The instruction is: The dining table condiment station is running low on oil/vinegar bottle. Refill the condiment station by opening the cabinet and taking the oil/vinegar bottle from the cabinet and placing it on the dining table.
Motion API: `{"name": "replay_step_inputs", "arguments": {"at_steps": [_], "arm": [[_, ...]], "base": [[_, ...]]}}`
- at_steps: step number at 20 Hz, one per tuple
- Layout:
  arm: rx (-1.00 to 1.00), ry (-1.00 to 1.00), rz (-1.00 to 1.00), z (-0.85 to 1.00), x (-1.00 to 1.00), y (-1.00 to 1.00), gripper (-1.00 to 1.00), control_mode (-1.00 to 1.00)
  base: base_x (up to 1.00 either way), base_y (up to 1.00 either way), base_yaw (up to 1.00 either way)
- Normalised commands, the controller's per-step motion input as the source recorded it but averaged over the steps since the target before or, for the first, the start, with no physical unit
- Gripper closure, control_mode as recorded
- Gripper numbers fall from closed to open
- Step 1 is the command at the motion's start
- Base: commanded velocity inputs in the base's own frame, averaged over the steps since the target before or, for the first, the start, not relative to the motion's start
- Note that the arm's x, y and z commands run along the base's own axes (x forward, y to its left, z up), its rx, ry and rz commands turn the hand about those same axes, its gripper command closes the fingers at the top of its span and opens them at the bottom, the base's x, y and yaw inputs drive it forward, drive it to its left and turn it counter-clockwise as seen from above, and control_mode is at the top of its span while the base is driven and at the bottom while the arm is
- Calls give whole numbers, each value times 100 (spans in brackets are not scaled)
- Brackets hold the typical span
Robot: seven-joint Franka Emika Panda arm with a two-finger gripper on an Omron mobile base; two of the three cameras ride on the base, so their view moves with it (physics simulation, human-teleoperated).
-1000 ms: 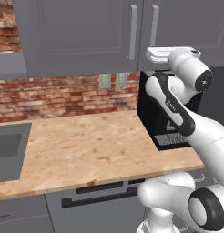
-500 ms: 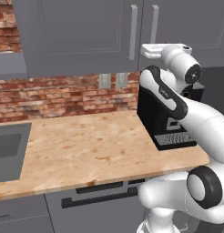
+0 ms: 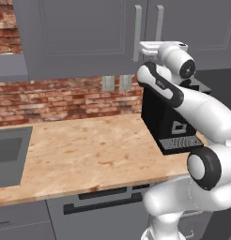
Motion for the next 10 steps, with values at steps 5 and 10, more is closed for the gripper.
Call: {"name": "replay_step_inputs", "arguments": {"at_steps": [5, 10], "arm": [[0, 5, 3, 0, 56, 0, -100, -100], [0, 8, 2, -1, 50, 1, 100, -100]], "base": [[0, 0, 0], [0, 0, 0]]}}
